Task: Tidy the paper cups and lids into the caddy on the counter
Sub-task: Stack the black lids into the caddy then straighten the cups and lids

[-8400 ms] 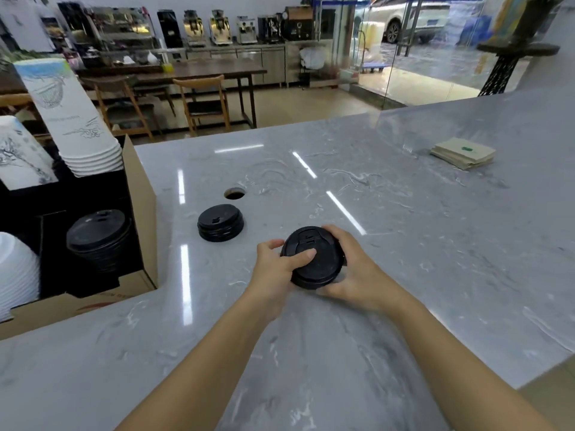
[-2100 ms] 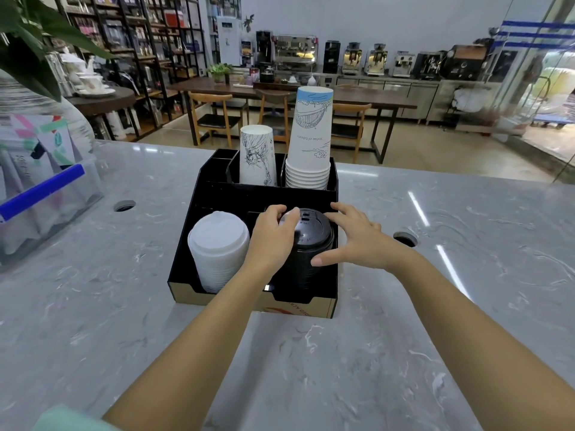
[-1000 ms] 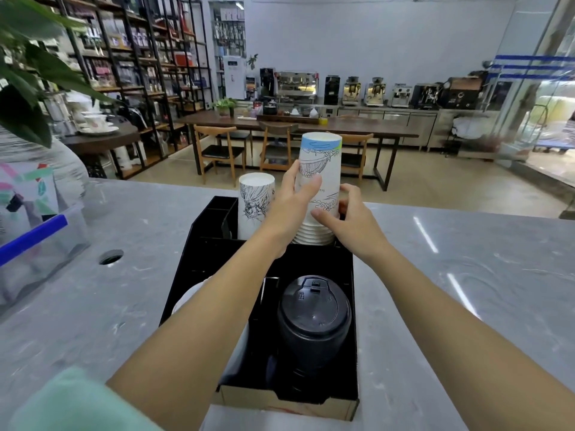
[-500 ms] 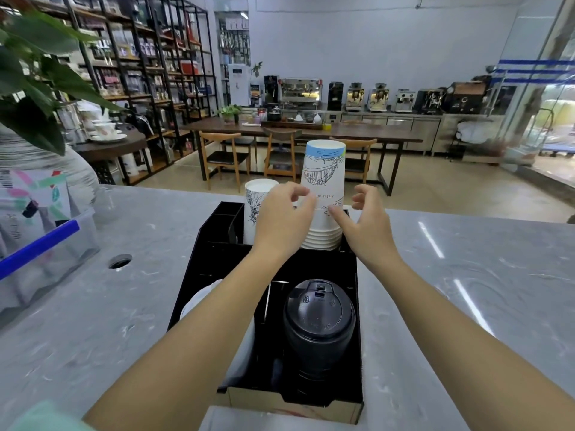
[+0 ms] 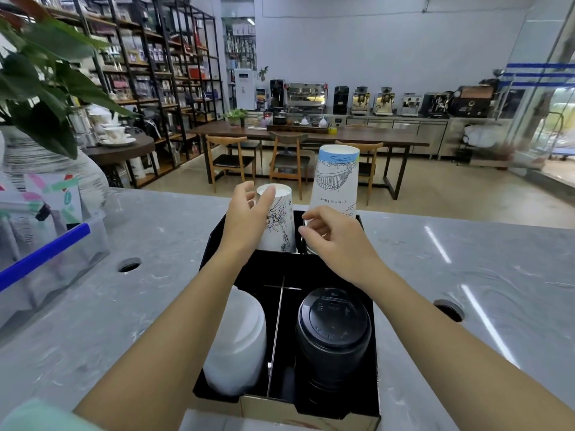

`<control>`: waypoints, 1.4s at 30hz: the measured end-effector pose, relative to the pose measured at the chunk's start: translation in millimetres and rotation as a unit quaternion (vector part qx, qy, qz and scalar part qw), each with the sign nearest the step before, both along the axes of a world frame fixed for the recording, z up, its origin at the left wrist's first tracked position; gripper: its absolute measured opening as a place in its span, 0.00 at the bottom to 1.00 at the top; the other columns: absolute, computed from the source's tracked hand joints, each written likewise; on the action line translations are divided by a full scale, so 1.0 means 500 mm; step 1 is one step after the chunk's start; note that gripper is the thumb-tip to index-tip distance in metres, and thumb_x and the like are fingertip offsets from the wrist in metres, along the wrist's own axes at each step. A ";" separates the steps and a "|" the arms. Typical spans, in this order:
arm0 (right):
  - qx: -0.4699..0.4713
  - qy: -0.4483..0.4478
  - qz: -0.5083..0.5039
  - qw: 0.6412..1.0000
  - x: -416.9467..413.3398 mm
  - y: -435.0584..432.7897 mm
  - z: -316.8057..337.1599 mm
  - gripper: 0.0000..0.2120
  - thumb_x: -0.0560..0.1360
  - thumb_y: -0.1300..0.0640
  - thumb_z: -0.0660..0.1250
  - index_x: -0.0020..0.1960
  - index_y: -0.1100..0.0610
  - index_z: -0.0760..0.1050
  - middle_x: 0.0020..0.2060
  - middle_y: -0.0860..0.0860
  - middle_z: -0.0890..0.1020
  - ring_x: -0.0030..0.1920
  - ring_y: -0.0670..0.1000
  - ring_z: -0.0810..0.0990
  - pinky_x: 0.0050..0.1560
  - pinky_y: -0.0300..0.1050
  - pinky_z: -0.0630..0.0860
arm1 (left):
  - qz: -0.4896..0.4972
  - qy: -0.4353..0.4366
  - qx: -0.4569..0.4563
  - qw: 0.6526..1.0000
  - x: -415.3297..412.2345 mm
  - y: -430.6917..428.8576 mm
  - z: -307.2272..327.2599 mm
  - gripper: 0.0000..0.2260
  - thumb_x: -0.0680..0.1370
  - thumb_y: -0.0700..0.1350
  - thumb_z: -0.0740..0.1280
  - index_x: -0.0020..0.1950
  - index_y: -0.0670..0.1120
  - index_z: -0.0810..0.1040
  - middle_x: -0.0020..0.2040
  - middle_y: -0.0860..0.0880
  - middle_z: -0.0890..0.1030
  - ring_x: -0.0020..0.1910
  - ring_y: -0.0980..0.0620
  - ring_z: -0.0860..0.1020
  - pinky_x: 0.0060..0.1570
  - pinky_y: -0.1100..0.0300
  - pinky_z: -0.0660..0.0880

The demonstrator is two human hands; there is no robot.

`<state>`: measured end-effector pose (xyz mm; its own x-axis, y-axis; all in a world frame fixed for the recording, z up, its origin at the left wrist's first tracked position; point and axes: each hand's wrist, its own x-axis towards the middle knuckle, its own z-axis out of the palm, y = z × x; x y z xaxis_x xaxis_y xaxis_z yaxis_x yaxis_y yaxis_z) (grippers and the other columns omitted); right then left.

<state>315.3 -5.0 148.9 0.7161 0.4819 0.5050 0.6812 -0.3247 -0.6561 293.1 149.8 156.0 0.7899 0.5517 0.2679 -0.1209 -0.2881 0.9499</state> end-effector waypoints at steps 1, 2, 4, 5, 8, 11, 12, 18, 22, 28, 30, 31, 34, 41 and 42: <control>0.010 0.001 -0.004 1.000 0.001 0.003 0.000 0.08 0.75 0.59 0.66 0.53 0.60 0.77 0.39 0.50 0.79 0.42 0.52 0.78 0.45 0.38 0.73 | 0.004 0.000 0.011 1.000 -0.002 0.001 0.001 0.25 0.78 0.53 0.62 0.72 0.45 0.63 0.69 0.45 0.70 0.67 0.49 0.70 0.66 0.52 0.67; 0.017 0.004 -0.010 1.000 0.003 0.003 -0.001 0.07 0.75 0.59 0.66 0.51 0.60 0.77 0.38 0.52 0.80 0.41 0.53 0.79 0.45 0.40 0.73 | 0.013 -0.004 0.021 1.000 -0.005 0.003 0.001 0.24 0.78 0.53 0.62 0.72 0.45 0.64 0.70 0.45 0.69 0.68 0.49 0.69 0.67 0.52 0.67; 0.035 0.020 -0.017 0.999 0.007 -0.002 -0.006 0.05 0.74 0.58 0.66 0.49 0.58 0.77 0.38 0.55 0.81 0.41 0.56 0.80 0.47 0.48 0.76 | 0.039 -0.029 0.034 0.998 -0.016 0.005 0.002 0.23 0.78 0.52 0.62 0.71 0.46 0.65 0.70 0.47 0.70 0.68 0.51 0.69 0.66 0.55 0.67; 0.043 0.027 -0.018 0.999 0.010 -0.007 -0.009 0.04 0.74 0.58 0.67 0.47 0.57 0.77 0.38 0.56 0.81 0.40 0.57 0.80 0.47 0.51 0.77 | 0.050 -0.046 0.037 0.997 -0.025 0.002 0.004 0.22 0.78 0.52 0.63 0.70 0.46 0.67 0.68 0.47 0.71 0.67 0.51 0.70 0.65 0.56 0.67; 0.058 0.047 -0.025 0.997 0.011 -0.027 -0.020 0.03 0.74 0.59 0.66 0.43 0.52 0.76 0.37 0.56 0.81 0.39 0.58 0.81 0.47 0.53 0.77 | 0.042 -0.063 0.042 0.996 -0.058 -0.019 -0.013 0.18 0.78 0.49 0.64 0.66 0.45 0.70 0.64 0.49 0.74 0.62 0.54 0.72 0.61 0.60 0.69; 0.074 0.082 -0.019 0.994 0.000 -0.057 -0.037 0.01 0.74 0.57 0.68 0.45 0.51 0.76 0.38 0.56 0.81 0.40 0.57 0.81 0.48 0.52 0.78 | 0.003 -0.040 0.051 0.998 -0.093 -0.054 -0.056 0.17 0.77 0.46 0.66 0.65 0.45 0.70 0.62 0.50 0.75 0.61 0.54 0.73 0.62 0.59 0.70; 0.069 0.091 -0.017 0.993 -0.008 -0.068 -0.043 0.03 0.73 0.55 0.68 0.47 0.52 0.76 0.39 0.55 0.81 0.41 0.55 0.81 0.48 0.49 0.78 | -0.011 -0.023 0.062 0.998 -0.104 -0.065 -0.071 0.17 0.77 0.46 0.66 0.65 0.45 0.71 0.61 0.50 0.75 0.61 0.54 0.73 0.62 0.58 0.69; -0.055 0.117 0.019 0.991 -0.069 -0.136 -0.067 0.24 0.69 0.45 0.71 0.62 0.50 0.71 0.53 0.46 0.79 0.59 0.46 0.73 0.63 0.43 0.67 | -0.041 0.062 0.182 0.980 -0.137 -0.104 -0.094 0.15 0.75 0.45 0.68 0.61 0.43 0.75 0.59 0.47 0.77 0.59 0.50 0.75 0.61 0.57 0.70; -0.146 0.099 0.019 0.984 -0.108 -0.162 -0.069 0.34 0.68 0.46 0.72 0.70 0.44 0.62 0.63 0.43 0.71 0.60 0.40 0.58 0.61 0.38 0.52 | -0.078 0.130 0.214 0.965 -0.160 -0.124 -0.079 0.20 0.76 0.49 0.66 0.66 0.44 0.70 0.64 0.46 0.73 0.62 0.49 0.73 0.62 0.56 0.69; -0.225 0.105 0.037 0.968 -0.141 -0.183 -0.077 0.46 0.65 0.46 0.75 0.74 0.43 0.51 0.70 0.46 0.63 0.55 0.35 0.49 0.63 0.39 0.49 | -0.160 0.215 0.110 0.957 -0.187 -0.152 -0.101 0.28 0.76 0.51 0.66 0.72 0.47 0.61 0.67 0.46 0.72 0.64 0.48 0.72 0.65 0.51 0.70; -0.242 0.081 0.032 0.966 -0.146 -0.185 -0.081 0.46 0.66 0.46 0.75 0.74 0.45 0.51 0.70 0.46 0.63 0.51 0.32 0.49 0.63 0.40 0.49 | -0.163 0.218 0.084 0.958 -0.193 -0.158 -0.103 0.24 0.76 0.50 0.65 0.70 0.48 0.64 0.64 0.47 0.74 0.61 0.49 0.74 0.63 0.51 0.71; -0.251 0.065 0.024 0.966 -0.147 -0.183 -0.085 0.45 0.66 0.46 0.74 0.74 0.46 0.51 0.70 0.46 0.64 0.53 0.33 0.50 0.64 0.40 0.49 | -0.165 0.219 0.063 0.960 -0.196 -0.161 -0.104 0.22 0.77 0.50 0.65 0.69 0.48 0.65 0.62 0.48 0.76 0.59 0.49 0.75 0.62 0.51 0.72; -0.270 0.031 -0.005 0.962 -0.145 -0.180 -0.091 0.42 0.66 0.42 0.73 0.73 0.47 0.55 0.70 0.47 0.65 0.68 0.44 0.55 0.68 0.44 0.45 | -0.170 0.221 -0.007 0.960 -0.204 -0.168 -0.108 0.17 0.78 0.50 0.64 0.65 0.50 0.68 0.59 0.49 0.77 0.57 0.50 0.76 0.58 0.53 0.74; -0.320 0.032 0.002 0.947 -0.130 -0.184 -0.063 0.41 0.67 0.42 0.72 0.74 0.52 0.59 0.74 0.51 0.61 0.74 0.46 0.48 0.71 0.47 0.41 | -0.162 0.222 -0.031 0.961 -0.201 -0.185 -0.124 0.23 0.78 0.59 0.59 0.70 0.51 0.63 0.61 0.52 0.73 0.59 0.51 0.73 0.56 0.55 0.71; -0.323 0.028 0.001 0.946 -0.124 -0.186 -0.062 0.41 0.67 0.42 0.72 0.74 0.52 0.60 0.73 0.50 0.62 0.74 0.46 0.49 0.70 0.48 0.41 | -0.160 0.220 -0.038 0.961 -0.198 -0.188 -0.128 0.25 0.77 0.59 0.60 0.71 0.51 0.62 0.63 0.51 0.72 0.60 0.51 0.73 0.59 0.54 0.71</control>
<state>253.2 -98.1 118.0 0.7319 0.6781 0.0662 0.6521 -0.6689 -0.3568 194.1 55.7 92.1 0.9498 0.2665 -0.1638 0.2277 -0.2300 0.9462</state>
